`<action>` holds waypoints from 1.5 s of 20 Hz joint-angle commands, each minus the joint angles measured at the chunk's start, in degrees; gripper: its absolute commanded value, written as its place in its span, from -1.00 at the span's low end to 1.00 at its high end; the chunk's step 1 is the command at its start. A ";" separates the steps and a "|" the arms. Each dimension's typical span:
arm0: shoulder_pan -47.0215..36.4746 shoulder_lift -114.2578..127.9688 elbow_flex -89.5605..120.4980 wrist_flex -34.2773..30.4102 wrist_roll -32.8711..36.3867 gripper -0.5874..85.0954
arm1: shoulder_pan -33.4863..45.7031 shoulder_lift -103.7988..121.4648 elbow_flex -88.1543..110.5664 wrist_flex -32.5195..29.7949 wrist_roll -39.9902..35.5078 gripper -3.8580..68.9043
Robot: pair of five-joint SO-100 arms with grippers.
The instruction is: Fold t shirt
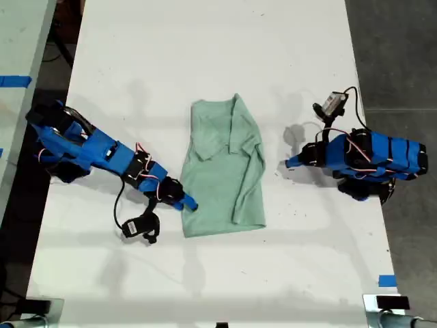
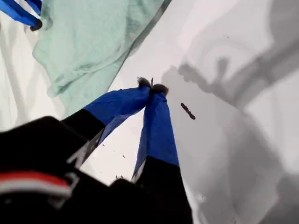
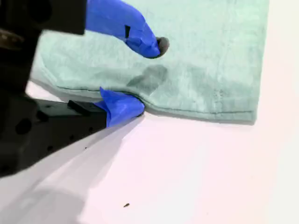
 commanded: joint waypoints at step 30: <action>-7.65 -16.00 -66.18 51.42 8.70 -0.99 | -0.88 0.26 4.75 0.09 -0.44 -0.85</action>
